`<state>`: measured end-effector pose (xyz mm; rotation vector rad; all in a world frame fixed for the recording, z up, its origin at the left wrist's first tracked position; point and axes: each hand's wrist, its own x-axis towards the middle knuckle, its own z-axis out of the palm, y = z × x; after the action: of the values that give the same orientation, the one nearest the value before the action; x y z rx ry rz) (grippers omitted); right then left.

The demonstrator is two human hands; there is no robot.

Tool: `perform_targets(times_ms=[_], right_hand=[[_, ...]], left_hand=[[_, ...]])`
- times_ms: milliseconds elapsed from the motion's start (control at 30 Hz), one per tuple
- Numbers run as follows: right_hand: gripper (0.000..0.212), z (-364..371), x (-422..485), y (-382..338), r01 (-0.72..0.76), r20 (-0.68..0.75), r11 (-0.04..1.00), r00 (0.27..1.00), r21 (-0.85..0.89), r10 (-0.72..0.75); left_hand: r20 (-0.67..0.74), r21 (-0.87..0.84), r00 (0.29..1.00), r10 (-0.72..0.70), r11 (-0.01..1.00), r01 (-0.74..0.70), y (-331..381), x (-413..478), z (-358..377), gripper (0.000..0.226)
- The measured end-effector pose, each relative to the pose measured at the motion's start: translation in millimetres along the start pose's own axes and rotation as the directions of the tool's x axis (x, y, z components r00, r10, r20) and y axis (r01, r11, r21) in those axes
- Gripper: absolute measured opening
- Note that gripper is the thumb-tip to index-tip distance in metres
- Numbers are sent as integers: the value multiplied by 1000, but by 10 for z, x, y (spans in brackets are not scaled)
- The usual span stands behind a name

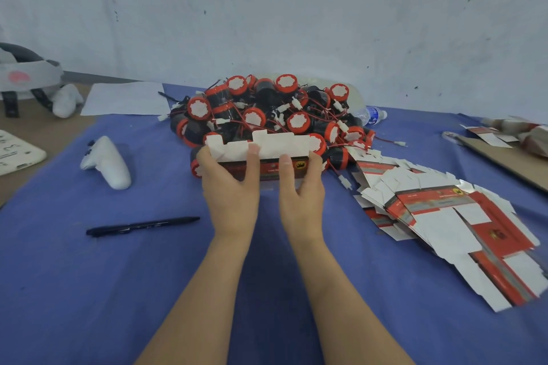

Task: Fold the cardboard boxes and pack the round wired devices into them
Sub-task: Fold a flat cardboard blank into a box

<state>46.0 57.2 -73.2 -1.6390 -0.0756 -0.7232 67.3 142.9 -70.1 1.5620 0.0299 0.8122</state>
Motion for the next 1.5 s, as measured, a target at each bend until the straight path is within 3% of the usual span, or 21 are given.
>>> perform_targets(times_ms=[133, 267, 367, 500, 600, 767, 967, 1033, 1167, 1267, 1433, 1500], right_hand=[[32, 11, 22, 7, -10, -8, 1000, 1000, 30, 11], [45, 16, 82, 36, -54, 55, 997, 997, 52, 51], [46, -33, 119, 84, -88, 83, 993, 993, 84, 81], [56, -125, 174, 26, 11, 88, 994, 996, 108, -20], [40, -167, 180, 30, 2, 163, 996, 987, 94, -18], [49, -210, 176, 37, 35, 221, 999, 974, 37, -43], [18, -211, 177, 29, 91, 175, 996, 981, -20, -86], [17, -193, 159, 18, 101, 173, 994, 981, -47, -92], [14, -215, 169, 35, 3, 163, 1000, 987, 24, -7], [26, -211, 156, 47, -95, 155, 989, 985, 115, 77], [58, -188, 191, 92, -344, 246, 902, 927, 261, 282], [41, -198, 206, 165, -357, 266, 898, 919, 256, 289]], left_hand=[[69, 82, 989, 129, 988, -134, 31, -44, 0, 69], [250, -32, 945, 212, 977, -211, 55, -162, 59, 63], [256, -101, 953, 165, 984, -144, 20, -160, 70, 60], [262, -114, 956, 131, 988, -104, 21, -113, 30, 56], [262, -112, 959, 110, 990, -83, 49, -117, 24, 51], [253, -82, 967, 35, 997, -15, 69, -73, 8, 26], [248, -136, 965, -89, 983, 126, 120, -38, 2, 26], [245, -152, 963, -112, 977, 152, 129, -33, 5, 25], [263, -162, 958, -110, 974, 156, 113, -57, 17, 13], [306, -129, 945, -110, 979, 156, 76, -62, 25, 31], [414, -181, 873, -257, 917, 356, 40, -39, 30, 49], [422, -164, 862, -280, 912, 376, 19, -42, 18, 53]])
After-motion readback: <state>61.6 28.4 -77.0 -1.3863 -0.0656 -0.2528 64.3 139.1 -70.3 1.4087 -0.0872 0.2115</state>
